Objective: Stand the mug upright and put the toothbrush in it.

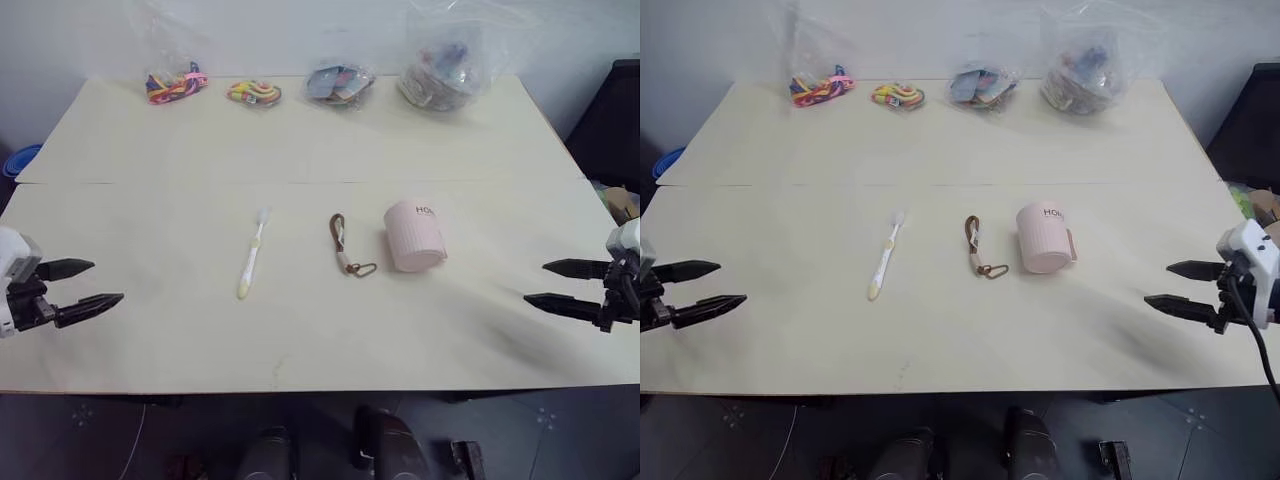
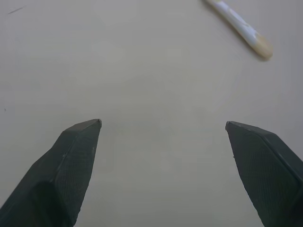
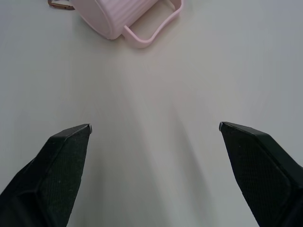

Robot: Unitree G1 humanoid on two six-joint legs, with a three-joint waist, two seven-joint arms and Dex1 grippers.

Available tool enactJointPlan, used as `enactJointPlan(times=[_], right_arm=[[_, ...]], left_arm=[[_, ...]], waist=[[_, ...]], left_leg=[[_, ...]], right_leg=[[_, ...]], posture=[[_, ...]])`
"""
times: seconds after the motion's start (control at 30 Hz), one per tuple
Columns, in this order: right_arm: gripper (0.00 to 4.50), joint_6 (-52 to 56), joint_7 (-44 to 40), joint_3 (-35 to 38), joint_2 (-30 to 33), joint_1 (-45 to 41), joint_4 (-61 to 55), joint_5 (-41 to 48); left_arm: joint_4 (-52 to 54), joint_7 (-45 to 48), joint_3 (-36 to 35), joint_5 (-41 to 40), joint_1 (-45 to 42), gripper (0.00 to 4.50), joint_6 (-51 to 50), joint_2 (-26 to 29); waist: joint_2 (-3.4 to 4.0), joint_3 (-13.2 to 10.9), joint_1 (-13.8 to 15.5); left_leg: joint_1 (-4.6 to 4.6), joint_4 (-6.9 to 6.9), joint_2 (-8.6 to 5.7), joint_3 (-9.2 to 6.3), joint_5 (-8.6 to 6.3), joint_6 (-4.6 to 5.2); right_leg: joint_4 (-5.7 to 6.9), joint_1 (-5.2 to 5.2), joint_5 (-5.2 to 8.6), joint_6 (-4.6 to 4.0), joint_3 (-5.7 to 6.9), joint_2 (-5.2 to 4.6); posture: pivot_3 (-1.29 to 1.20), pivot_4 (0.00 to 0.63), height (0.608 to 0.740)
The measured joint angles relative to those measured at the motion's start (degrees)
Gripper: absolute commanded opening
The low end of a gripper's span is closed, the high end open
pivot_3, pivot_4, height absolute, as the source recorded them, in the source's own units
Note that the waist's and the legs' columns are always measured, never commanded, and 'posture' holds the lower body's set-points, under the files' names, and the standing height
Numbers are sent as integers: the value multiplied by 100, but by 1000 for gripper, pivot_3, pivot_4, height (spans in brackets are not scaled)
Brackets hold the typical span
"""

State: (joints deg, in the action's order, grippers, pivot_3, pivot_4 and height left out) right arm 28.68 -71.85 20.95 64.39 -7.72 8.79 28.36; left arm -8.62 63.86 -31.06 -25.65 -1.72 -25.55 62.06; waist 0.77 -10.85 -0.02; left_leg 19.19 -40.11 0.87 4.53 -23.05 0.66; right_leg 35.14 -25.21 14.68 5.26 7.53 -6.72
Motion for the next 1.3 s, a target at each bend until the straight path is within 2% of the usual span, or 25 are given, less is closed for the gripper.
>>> enactJointPlan(times=[0.07, 0.17, 0.27, 0.33, 0.4, 0.47, 0.57, 0.6, 0.8, 0.87, 1.03, 1.23, 1.3], right_arm=[[4500, -131, 254, 59, -128, 62, -258, -74], [4500, 0, 912, 275, -466, 69, -1075, -47], [4500, 478, 1412, 565, -749, 166, -2244, 393], [4500, 810, 1714, 682, -932, 269, -3092, 761], [4500, 1123, 2036, 714, -1124, 413, -3835, 1149], [4500, 1326, 2313, 659, -1257, 440, -4418, 1490], [4500, 1480, 2666, 669, -1336, 454, -4869, 1777], [4500, 1511, 2744, 656, -1336, 477, -4942, 1826], [4500, 1497, 2970, 736, -1339, 602, -5037, 1952], [4500, 1455, 3015, 812, -1393, 718, -5042, 1953], [4500, 1257, 3095, 925, -1566, 1082, -5129, 1938], [4500, 1132, 3270, 1112, -1657, 1356, -5295, 1954], [4500, 1120, 3267, 1170, -1657, 1482, -5464, 2050]], left_arm=[[358, -191, 107, -110, -85, 4457, -410, -61], [1384, -760, 569, -392, -471, 4457, -1664, -60], [2273, -1676, 1094, -921, -1741, 4457, -3429, -367], [2541, -2327, 1348, -1141, -2772, 4457, -4614, -817], [2549, -3047, 1434, -1162, -3865, 4457, -5734, -1803], [2353, -3711, 1620, -1238, -4473, 4457, -6360, -2616], [1555, -4640, 2031, -1472, -4953, 4457, -6670, -3369], [1005, -4977, 2195, -1620, -5246, 4457, -6708, -3659], [-1003, -6059, 2626, -1911, -6651, 4457, -6723, -4581], [-1751, -6197, 2894, -1907, -7075, 4457, -6707, -4963], [-2844, -6320, 3488, -1638, -7250, 4457, -6699, -5480], [-3129, -6164, 3576, -953, -7382, 4457, -6577, -5787], [-3412, -6051, 3563, -708, -7509, 4061, -6363, -5911]], waist=[[0, 0, 4], [-2, 0, 24], [-7, 0, 118], [-17, 6, 166], [-29, 12, 225], [-44, 16, 237], [-51, 14, 246], [-56, 11, 256], [-62, 8, 288], [-62, 8, 315], [-62, 8, 260], [-61, 9, 258], [-62, 10, 300]], left_leg=[[1, -1, 1, -1, 0, 0], [-1, -7, 4, -7, 0, 0], [1, -20, -5, -33, 0, 0], [1, -29, -19, -52, 0, 0], [3, -49, -24, -59, 0, 0], [1, -61, -24, -67, -3, 3], [1, -71, -20, -75, -5, 3], [4, -77, -18, -80, -5, 2], [6, -80, -24, -68, -6, 4], [5, -81, -26, -56, -6, 5], [2, -72, -21, -47, -6, 5], [-4, -76, -21, -47, -6, 4], [-6, -79, -21, -52, -6, 4]], right_leg=[[2, 0, 0, 0, -1, -1], [16, -1, -1, 2, -11, -7], [28, -1, -2, 4, -18, -6], [32, 2, -3, 4, -17, -4], [32, 17, -4, 6, -9, -2], [34, 24, -4, 8, -12, -2], [33, 27, -5, 8, -11, 1], [33, 27, -5, 8, -7, 4], [30, 33, -5, 8, 1, 3], [16, 54, -5, 9, 20, 2], [9, 52, -6, 11, 15, 10], [6, 64, -7, 13, 14, 9], [0, 72, -9, 16, 18, 9]], posture=[[0, 150, 740], [0, 150, 740], [0, 150, 740], [0, 150, 740], [0, 150, 740], [0, 150, 740], [0, 150, 740], [0, 150, 740], [0, 150, 740], [0, 150, 740], [0, 150, 740], [0, 150, 740], [0, 150, 740]])
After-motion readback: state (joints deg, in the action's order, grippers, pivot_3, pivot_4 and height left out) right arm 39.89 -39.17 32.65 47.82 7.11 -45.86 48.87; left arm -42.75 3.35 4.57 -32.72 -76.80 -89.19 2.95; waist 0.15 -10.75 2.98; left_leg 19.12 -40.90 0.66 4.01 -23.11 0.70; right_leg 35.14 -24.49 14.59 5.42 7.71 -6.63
